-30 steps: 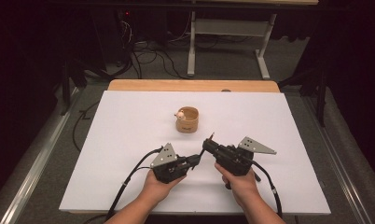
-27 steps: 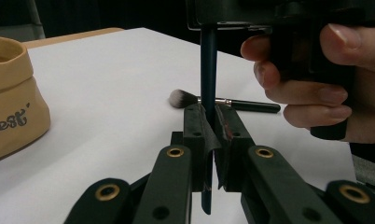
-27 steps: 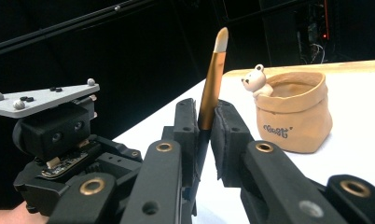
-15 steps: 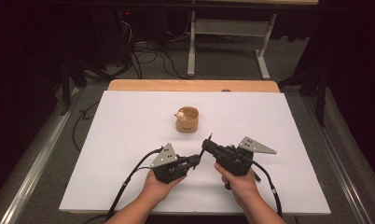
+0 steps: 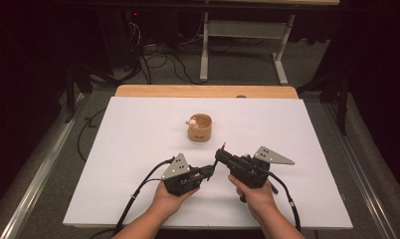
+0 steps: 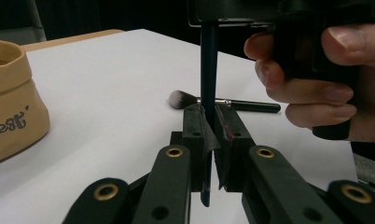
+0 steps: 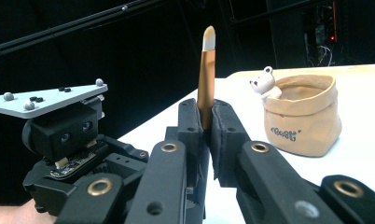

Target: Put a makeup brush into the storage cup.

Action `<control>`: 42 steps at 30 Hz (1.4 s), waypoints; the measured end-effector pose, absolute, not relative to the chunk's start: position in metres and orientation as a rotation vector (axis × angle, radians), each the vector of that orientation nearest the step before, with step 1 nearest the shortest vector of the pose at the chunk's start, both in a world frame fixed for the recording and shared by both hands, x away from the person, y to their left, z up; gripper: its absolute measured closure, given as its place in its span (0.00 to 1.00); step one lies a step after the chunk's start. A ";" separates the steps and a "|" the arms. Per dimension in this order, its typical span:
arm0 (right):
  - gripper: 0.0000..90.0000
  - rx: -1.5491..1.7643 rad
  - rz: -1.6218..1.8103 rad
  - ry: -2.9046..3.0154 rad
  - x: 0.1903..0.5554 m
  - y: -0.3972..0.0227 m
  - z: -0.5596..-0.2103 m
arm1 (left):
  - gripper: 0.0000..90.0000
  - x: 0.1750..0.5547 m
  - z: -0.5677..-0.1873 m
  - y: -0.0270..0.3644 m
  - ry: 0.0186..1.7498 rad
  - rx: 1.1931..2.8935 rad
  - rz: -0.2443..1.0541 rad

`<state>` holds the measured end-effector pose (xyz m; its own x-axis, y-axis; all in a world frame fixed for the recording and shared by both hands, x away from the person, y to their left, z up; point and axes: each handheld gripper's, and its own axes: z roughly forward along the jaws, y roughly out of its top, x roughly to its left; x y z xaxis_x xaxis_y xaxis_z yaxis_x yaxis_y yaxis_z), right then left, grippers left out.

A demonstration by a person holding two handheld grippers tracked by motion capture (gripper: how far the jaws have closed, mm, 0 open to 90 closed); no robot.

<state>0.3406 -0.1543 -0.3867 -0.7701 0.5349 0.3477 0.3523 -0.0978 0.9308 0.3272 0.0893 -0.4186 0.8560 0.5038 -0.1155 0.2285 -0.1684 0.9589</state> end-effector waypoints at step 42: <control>0.95 0.947 1.935 1.957 0.340 -0.165 -0.380 | 0.48 0.333 -0.416 0.097 0.624 1.762 0.301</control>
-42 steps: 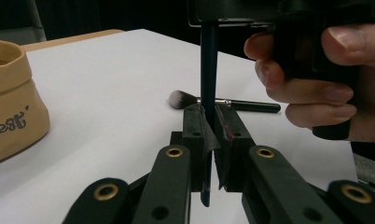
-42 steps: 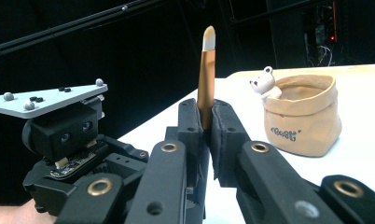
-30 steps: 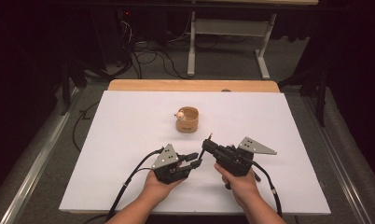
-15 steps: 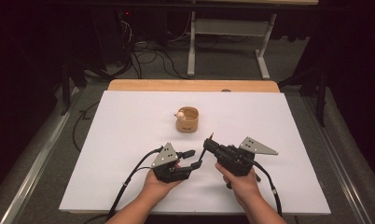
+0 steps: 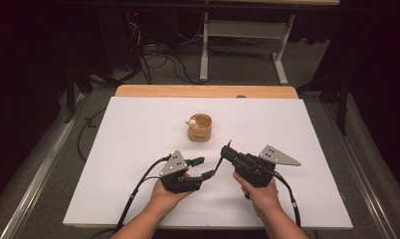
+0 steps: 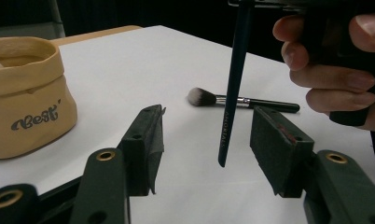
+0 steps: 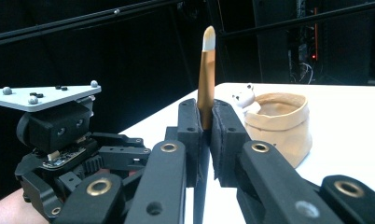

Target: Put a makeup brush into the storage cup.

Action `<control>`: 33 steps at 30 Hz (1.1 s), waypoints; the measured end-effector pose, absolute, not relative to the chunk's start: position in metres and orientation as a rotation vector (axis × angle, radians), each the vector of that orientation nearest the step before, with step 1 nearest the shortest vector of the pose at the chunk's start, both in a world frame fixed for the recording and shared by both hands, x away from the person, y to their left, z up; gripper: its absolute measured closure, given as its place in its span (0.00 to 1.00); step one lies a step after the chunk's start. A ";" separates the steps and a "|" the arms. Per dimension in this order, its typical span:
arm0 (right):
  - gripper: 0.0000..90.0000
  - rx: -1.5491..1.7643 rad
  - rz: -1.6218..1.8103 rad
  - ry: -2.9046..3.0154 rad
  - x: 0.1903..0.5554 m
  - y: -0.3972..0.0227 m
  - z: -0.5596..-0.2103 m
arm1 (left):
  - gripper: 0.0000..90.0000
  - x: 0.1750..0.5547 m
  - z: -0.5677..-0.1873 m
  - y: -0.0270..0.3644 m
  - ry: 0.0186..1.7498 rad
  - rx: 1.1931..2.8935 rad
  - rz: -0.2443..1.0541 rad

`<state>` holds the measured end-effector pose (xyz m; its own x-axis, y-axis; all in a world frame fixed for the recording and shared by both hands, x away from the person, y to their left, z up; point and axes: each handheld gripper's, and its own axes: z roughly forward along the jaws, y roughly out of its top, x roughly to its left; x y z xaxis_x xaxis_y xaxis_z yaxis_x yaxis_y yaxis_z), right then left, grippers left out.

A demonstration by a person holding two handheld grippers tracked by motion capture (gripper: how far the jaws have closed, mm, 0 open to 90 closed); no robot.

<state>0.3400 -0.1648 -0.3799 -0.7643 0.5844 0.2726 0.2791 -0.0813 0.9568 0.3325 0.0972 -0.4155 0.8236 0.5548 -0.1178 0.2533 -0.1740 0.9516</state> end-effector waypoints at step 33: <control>0.95 0.912 1.830 1.883 0.345 -0.184 -0.375 | 0.19 0.341 -0.403 0.152 0.774 1.749 0.502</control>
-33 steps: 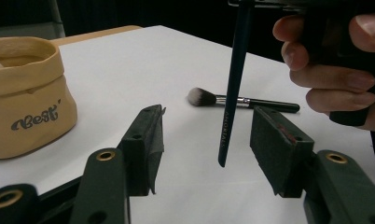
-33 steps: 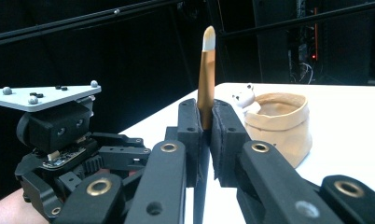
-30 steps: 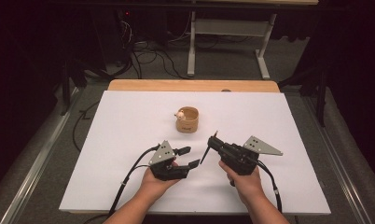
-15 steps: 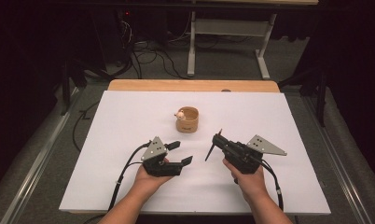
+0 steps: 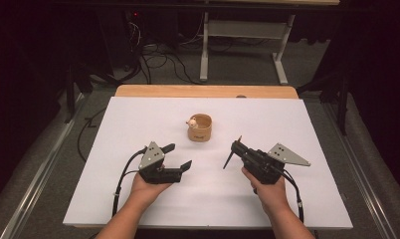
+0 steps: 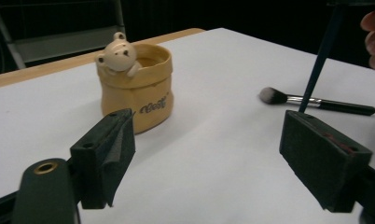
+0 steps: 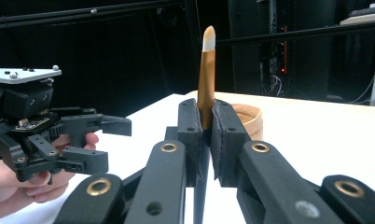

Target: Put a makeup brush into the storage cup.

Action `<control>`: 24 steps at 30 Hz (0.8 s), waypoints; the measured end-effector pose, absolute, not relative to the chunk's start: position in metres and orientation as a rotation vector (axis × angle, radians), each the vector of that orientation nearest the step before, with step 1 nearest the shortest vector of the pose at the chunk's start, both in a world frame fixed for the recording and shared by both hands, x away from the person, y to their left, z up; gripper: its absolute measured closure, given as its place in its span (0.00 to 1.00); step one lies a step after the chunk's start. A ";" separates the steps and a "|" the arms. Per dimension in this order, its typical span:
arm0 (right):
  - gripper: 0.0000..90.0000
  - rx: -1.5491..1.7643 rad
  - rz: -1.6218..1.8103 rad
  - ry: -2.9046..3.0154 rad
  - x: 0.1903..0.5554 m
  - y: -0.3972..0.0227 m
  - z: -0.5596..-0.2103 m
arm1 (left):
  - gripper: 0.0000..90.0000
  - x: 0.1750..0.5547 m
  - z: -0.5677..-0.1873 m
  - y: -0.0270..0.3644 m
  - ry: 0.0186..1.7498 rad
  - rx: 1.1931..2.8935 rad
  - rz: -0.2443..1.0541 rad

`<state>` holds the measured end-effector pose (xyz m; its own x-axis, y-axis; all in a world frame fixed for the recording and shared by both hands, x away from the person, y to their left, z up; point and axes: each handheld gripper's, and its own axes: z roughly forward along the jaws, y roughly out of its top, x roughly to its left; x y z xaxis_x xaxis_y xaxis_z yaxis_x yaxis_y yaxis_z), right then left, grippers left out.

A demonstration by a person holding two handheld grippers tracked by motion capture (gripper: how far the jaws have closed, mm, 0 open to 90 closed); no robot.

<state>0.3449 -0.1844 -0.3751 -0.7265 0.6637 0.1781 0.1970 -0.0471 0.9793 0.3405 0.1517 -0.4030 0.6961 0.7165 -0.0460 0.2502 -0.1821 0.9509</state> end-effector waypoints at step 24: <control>0.95 0.925 1.809 1.824 0.348 -0.188 -0.371 | 0.00 0.336 -0.407 0.191 0.869 1.772 0.525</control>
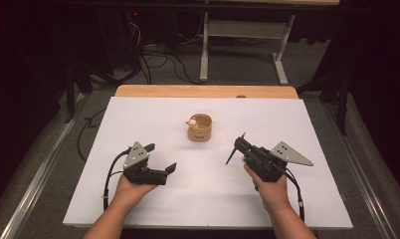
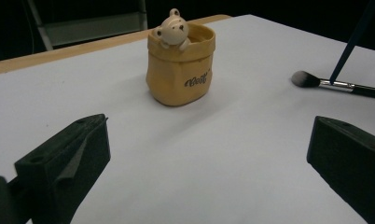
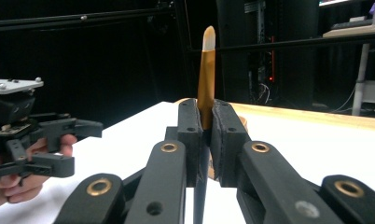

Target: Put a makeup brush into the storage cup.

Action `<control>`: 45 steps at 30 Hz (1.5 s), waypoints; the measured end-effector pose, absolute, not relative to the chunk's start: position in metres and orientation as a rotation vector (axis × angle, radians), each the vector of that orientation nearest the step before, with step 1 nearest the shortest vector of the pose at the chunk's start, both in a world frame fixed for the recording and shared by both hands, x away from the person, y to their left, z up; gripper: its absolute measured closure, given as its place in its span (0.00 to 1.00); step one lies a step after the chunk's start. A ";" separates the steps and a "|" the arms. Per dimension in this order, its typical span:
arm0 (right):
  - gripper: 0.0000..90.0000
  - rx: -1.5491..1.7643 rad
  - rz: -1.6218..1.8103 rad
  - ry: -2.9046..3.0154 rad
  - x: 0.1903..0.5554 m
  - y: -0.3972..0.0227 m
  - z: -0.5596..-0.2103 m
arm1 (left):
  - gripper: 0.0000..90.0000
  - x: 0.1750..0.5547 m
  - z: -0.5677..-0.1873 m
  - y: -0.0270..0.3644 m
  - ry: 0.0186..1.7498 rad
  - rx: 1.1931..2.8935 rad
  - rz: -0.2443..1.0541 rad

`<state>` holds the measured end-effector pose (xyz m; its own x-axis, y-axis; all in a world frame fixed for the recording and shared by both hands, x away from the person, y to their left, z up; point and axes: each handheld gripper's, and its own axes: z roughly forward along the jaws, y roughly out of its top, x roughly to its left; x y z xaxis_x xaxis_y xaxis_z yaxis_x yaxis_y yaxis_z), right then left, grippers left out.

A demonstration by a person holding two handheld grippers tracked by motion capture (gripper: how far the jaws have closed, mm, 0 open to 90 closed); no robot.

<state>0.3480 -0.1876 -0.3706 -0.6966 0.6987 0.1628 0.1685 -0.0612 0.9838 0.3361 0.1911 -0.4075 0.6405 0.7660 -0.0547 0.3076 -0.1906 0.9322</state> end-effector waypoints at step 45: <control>0.95 0.863 1.666 1.810 0.401 -0.139 -0.335 | 0.00 0.320 -0.407 0.211 0.842 1.750 0.509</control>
<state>0.4011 -0.1391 -0.3353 -0.6566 0.7532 0.0395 0.1018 0.0366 0.9941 0.3198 0.2114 -0.4068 0.6583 0.7499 -0.0654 0.2901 -0.1726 0.9413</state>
